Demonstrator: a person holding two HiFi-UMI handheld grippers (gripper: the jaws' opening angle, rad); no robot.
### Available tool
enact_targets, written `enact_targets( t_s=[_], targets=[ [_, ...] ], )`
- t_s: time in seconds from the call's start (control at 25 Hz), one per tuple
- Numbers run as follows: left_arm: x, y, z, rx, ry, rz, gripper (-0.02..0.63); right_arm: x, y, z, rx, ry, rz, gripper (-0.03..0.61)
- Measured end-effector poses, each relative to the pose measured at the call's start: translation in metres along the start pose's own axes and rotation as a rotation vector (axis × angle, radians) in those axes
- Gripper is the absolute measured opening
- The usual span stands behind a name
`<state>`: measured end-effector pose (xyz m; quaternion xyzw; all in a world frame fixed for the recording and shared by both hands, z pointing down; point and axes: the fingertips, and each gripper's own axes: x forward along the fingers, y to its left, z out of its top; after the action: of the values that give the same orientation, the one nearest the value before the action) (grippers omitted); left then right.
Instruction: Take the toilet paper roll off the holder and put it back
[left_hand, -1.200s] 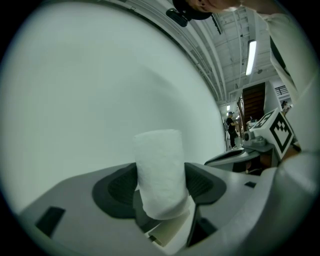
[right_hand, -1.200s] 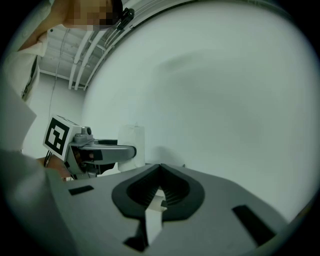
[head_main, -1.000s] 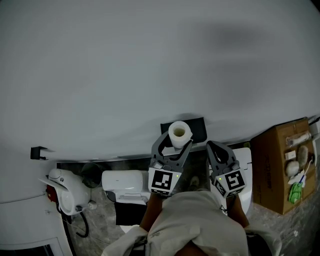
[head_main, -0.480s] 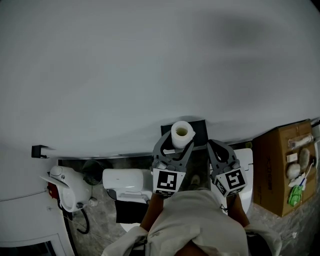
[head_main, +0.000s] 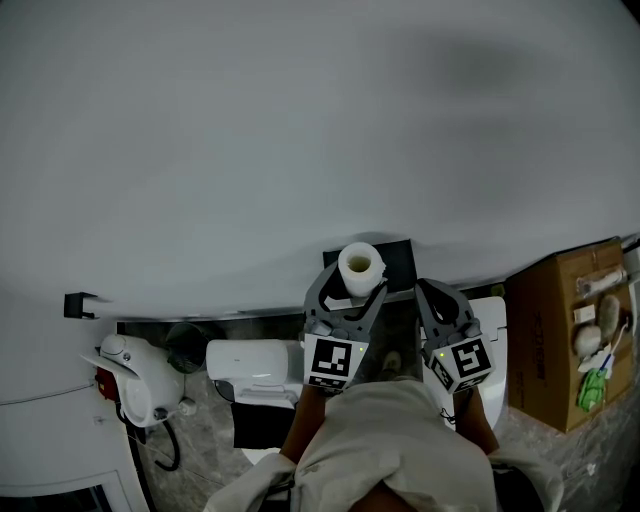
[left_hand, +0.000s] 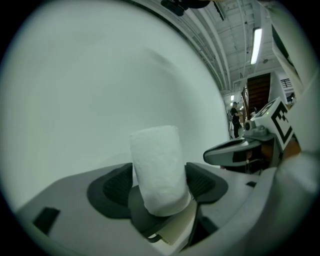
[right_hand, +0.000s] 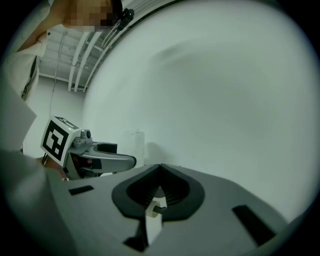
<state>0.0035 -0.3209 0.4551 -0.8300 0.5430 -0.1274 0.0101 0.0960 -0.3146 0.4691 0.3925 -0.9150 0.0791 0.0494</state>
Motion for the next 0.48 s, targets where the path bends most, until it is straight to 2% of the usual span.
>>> enact_targets(
  t_s=[0.2,0.48],
  targets=[
    [-0.006,0.001,0.003,-0.004,-0.008,0.0,0.327,-0.003,0.005,0.002,-0.005,-0.002,-0.003,-0.004],
    [-0.028,0.009,0.013,-0.014,-0.062,0.026,0.327,-0.009,0.018,0.006,-0.022,-0.014,-0.006,-0.004]
  ],
)
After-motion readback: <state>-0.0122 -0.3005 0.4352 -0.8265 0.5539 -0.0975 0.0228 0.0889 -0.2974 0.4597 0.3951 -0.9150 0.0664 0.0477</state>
